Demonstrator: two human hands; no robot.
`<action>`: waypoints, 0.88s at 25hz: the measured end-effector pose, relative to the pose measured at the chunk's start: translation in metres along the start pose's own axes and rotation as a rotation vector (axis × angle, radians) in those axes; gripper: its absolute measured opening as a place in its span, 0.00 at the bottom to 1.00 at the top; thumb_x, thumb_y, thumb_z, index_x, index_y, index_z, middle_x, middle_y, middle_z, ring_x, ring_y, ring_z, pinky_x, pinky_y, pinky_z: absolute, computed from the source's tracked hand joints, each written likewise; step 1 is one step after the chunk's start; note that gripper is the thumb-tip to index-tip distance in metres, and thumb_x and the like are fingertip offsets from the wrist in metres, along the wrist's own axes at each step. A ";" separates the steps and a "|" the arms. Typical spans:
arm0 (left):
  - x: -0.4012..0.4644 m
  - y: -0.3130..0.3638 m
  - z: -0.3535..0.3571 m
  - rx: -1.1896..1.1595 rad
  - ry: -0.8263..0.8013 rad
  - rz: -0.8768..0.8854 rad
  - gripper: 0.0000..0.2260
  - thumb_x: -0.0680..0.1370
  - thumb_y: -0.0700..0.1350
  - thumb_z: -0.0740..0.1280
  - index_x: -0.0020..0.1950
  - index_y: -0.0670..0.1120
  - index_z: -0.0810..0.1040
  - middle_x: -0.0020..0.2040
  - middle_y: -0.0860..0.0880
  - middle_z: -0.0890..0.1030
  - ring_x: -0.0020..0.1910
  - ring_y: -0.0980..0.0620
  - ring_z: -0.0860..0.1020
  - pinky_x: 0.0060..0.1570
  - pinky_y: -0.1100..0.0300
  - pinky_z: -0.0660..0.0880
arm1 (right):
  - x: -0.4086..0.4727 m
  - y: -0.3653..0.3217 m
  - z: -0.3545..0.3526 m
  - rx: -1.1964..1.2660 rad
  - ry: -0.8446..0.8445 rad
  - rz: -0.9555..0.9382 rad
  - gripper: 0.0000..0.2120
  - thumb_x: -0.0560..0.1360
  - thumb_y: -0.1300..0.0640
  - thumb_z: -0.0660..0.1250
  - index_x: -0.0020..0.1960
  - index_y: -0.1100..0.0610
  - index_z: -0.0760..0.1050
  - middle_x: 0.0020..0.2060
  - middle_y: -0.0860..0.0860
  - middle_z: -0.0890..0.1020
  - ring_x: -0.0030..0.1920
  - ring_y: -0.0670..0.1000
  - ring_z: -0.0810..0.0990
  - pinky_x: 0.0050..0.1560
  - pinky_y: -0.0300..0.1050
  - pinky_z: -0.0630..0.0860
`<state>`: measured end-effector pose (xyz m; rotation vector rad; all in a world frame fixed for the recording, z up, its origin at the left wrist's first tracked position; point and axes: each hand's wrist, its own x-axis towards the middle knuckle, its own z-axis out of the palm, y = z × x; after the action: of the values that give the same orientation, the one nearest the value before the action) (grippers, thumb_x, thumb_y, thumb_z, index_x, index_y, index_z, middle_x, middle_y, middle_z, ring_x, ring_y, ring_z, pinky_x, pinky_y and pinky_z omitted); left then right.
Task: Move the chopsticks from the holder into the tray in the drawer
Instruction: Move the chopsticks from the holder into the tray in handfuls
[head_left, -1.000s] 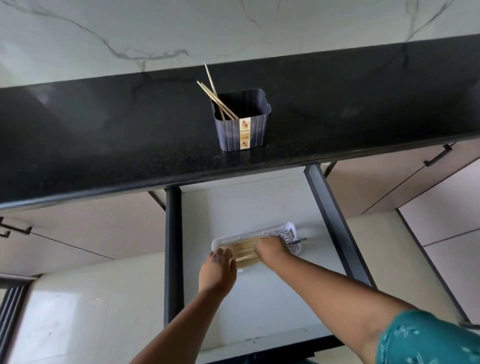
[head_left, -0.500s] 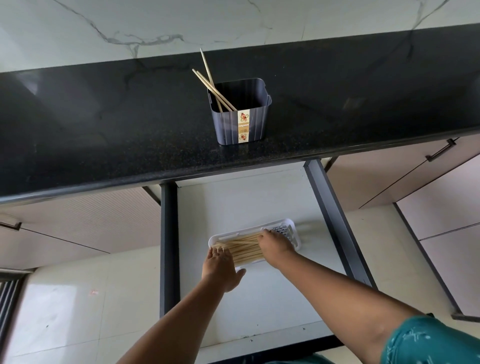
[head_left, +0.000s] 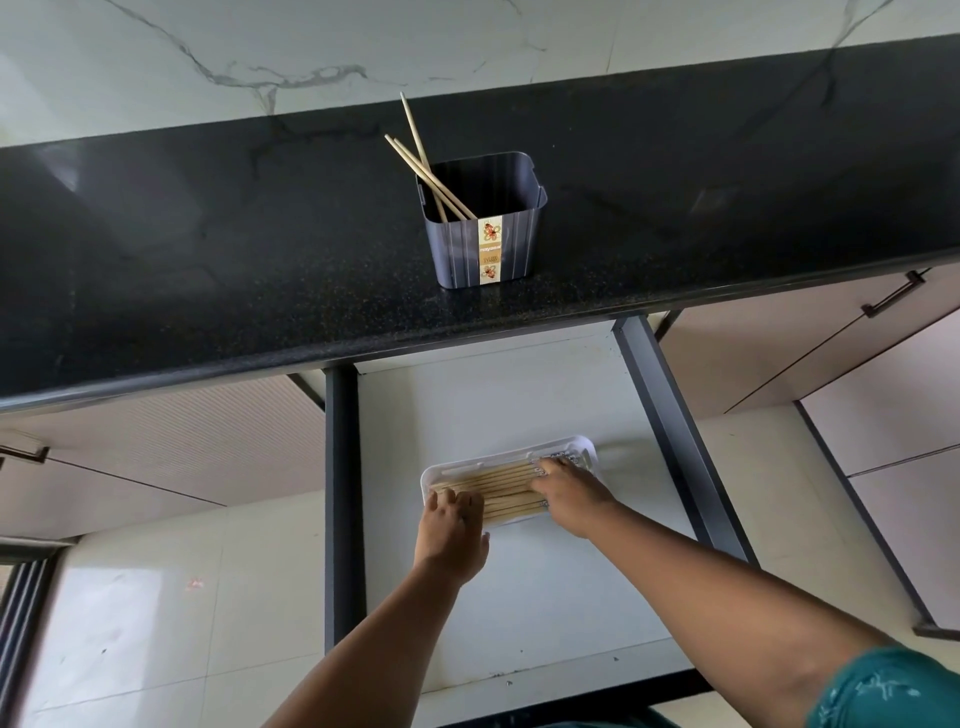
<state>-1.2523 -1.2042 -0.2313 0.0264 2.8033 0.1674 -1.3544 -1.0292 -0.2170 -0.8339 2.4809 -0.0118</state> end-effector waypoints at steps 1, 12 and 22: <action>-0.002 0.001 0.003 -0.004 0.011 -0.002 0.25 0.75 0.51 0.64 0.69 0.41 0.69 0.63 0.43 0.76 0.62 0.41 0.72 0.69 0.49 0.63 | -0.002 0.001 -0.001 -0.026 0.027 0.017 0.16 0.75 0.67 0.57 0.59 0.58 0.77 0.66 0.56 0.71 0.68 0.59 0.70 0.62 0.49 0.70; -0.010 0.005 -0.018 0.125 -0.045 -0.039 0.21 0.80 0.57 0.55 0.56 0.42 0.77 0.52 0.43 0.82 0.55 0.42 0.77 0.62 0.55 0.67 | -0.012 0.000 -0.007 0.145 -0.066 0.207 0.11 0.73 0.66 0.57 0.44 0.55 0.76 0.49 0.59 0.80 0.49 0.58 0.80 0.41 0.42 0.67; 0.023 0.000 -0.109 -0.045 0.375 0.063 0.19 0.78 0.56 0.54 0.41 0.46 0.79 0.37 0.47 0.83 0.37 0.43 0.81 0.38 0.56 0.74 | -0.009 -0.026 -0.099 0.273 0.426 0.133 0.11 0.74 0.62 0.60 0.47 0.56 0.80 0.48 0.55 0.82 0.51 0.58 0.80 0.45 0.46 0.76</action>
<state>-1.3094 -1.2156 -0.1364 0.0803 3.1732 0.2762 -1.3805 -1.0603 -0.1223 -0.5948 2.8346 -0.5188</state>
